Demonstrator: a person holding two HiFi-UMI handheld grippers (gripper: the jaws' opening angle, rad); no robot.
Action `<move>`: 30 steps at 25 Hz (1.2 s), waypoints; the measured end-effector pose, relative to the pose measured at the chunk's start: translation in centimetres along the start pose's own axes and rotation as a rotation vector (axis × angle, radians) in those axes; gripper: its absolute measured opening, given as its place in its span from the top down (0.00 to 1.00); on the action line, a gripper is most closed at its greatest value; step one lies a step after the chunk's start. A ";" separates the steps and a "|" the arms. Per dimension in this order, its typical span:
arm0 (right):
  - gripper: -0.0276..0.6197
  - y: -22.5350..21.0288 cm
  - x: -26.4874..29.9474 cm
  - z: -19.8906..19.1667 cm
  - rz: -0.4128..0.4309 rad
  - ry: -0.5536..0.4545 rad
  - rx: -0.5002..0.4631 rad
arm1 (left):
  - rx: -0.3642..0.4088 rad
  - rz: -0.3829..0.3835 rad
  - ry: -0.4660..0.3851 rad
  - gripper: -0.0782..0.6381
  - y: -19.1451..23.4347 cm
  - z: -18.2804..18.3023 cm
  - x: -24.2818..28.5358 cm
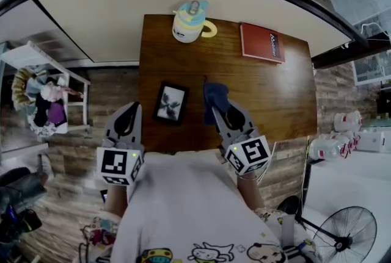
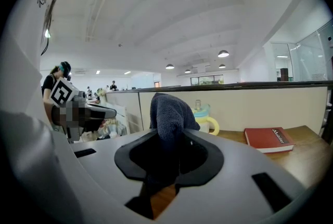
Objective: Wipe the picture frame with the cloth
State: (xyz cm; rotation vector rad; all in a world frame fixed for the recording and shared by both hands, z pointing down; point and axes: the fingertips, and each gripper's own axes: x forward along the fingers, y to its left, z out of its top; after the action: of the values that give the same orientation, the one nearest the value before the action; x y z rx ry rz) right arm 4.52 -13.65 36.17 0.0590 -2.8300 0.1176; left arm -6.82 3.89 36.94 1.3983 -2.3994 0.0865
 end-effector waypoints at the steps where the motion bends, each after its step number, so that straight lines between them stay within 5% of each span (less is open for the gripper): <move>1: 0.83 0.0 0.0 0.0 -0.001 0.001 -0.001 | 0.001 -0.002 0.001 0.88 0.0 0.0 0.0; 30: 0.84 0.3 0.6 -0.5 -0.003 0.007 0.005 | 0.041 -0.043 0.023 0.88 0.4 -0.8 0.4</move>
State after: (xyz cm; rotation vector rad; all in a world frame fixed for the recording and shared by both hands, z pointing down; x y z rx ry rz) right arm 4.11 -13.30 36.82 0.0638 -2.8225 0.1234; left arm -7.17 3.95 37.88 1.4587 -2.3596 0.1406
